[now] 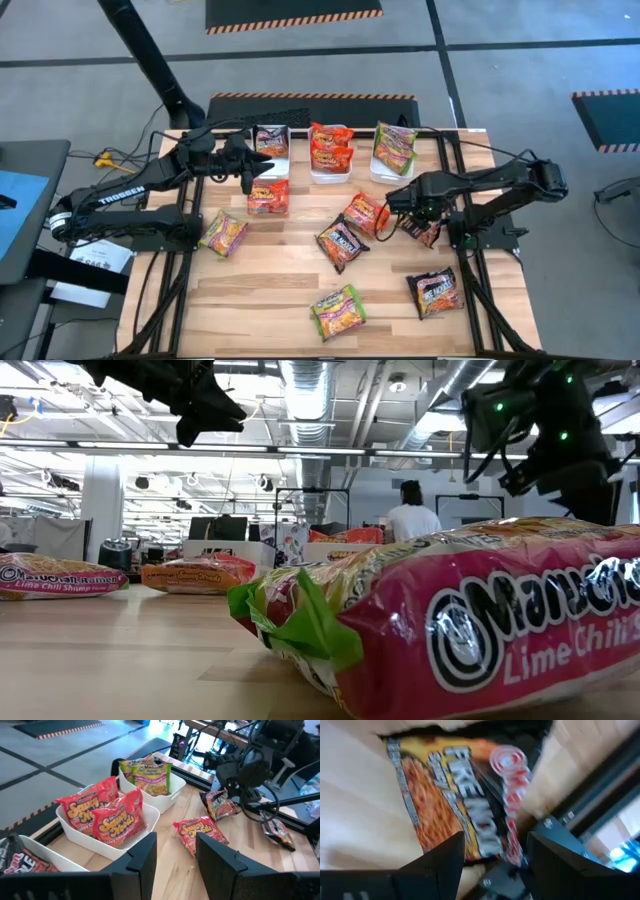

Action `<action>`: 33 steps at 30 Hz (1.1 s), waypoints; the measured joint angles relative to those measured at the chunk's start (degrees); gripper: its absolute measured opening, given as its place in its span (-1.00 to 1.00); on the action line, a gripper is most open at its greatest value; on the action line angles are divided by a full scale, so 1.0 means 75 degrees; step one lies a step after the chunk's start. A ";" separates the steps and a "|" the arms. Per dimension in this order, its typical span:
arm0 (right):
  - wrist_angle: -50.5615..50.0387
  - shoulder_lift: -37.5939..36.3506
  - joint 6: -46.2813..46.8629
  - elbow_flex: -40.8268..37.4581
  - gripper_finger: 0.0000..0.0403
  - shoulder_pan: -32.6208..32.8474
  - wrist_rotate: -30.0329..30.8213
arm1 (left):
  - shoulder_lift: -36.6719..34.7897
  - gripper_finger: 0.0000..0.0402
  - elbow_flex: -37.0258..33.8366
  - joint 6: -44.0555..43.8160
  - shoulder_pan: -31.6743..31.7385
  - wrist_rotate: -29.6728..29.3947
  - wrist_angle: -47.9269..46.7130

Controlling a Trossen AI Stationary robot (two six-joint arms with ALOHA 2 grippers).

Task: Sort Maruchan noodles
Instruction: Put the black noodle pack into the left white bin

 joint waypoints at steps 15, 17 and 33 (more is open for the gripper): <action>0.1275 0.0001 -0.0297 -0.0979 0.09 -0.0927 -0.0224 | 0.0000 -0.40 0.0000 -0.0012 0.0001 -0.0257 0.0000; 0.1308 0.0001 -0.0295 -0.0995 -0.03 -0.0977 -0.0277 | 0.0000 -0.40 0.0000 -0.0012 0.0001 -0.0257 -0.0001; 0.1207 0.0004 -0.0034 -0.0769 -0.96 -0.0901 -0.0641 | 0.0003 -0.40 0.0003 -0.0012 0.0001 -0.0254 -0.0003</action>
